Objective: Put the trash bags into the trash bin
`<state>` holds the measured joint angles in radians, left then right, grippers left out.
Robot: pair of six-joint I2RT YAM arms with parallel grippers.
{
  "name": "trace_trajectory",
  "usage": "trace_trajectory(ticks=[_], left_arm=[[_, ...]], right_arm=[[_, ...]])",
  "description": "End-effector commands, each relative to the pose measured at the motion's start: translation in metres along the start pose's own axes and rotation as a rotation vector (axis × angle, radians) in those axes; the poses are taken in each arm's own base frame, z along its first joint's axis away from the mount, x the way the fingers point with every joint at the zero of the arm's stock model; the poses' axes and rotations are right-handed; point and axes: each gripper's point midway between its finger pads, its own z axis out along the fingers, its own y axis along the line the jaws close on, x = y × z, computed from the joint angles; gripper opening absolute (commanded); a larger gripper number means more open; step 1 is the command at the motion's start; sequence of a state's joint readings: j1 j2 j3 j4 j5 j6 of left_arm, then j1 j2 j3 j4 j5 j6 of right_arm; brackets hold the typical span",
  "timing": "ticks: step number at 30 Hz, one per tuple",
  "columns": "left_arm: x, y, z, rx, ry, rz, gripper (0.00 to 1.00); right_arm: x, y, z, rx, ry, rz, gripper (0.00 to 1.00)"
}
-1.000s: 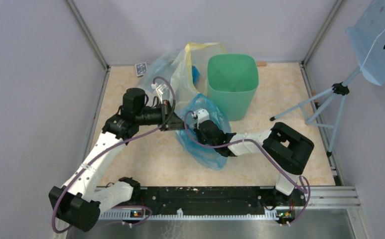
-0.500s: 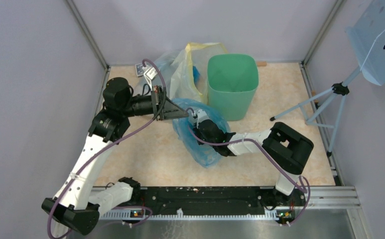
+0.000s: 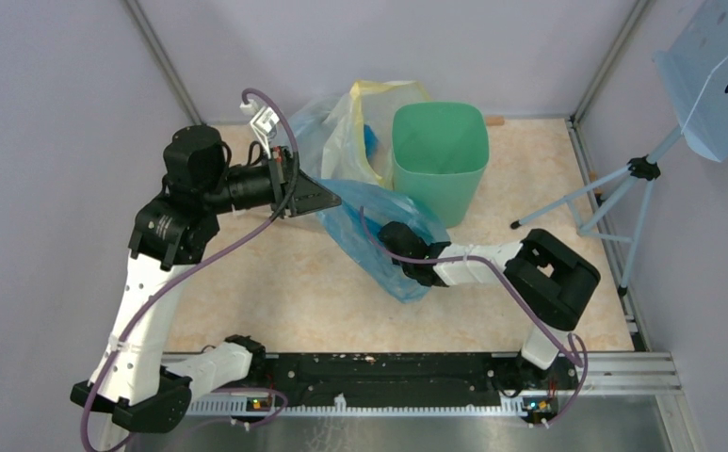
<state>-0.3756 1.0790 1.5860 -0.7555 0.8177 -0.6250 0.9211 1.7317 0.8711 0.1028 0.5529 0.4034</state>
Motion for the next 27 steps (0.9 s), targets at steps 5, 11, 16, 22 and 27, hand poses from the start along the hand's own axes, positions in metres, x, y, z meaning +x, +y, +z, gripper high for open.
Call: trace_trajectory(ticks=[5, 11, 16, 22, 27], left_arm=[[-0.011, 0.041, -0.018, -0.288, -0.065, 0.125, 0.0], [0.007, 0.105, -0.009, -0.457, -0.031, 0.103, 0.0], [0.008, 0.122, 0.003, -0.463, -0.016, 0.095, 0.0], [0.004, 0.127, 0.012, -0.444, -0.02, 0.101, 0.0], [0.002, 0.145, 0.011, -0.518, -0.033, 0.101, 0.0]], right_arm=[[-0.035, -0.017, -0.033, 0.013, -0.017, -0.03, 0.0], [-0.075, 0.035, -0.09, -0.337, -0.109, -0.042, 0.19], [-0.099, 0.06, -0.132, -0.502, -0.164, -0.06, 0.25], [-0.135, 0.085, -0.192, -0.758, -0.23, 0.002, 0.31], [-0.155, 0.066, -0.22, -0.738, -0.257, 0.045, 0.47]])
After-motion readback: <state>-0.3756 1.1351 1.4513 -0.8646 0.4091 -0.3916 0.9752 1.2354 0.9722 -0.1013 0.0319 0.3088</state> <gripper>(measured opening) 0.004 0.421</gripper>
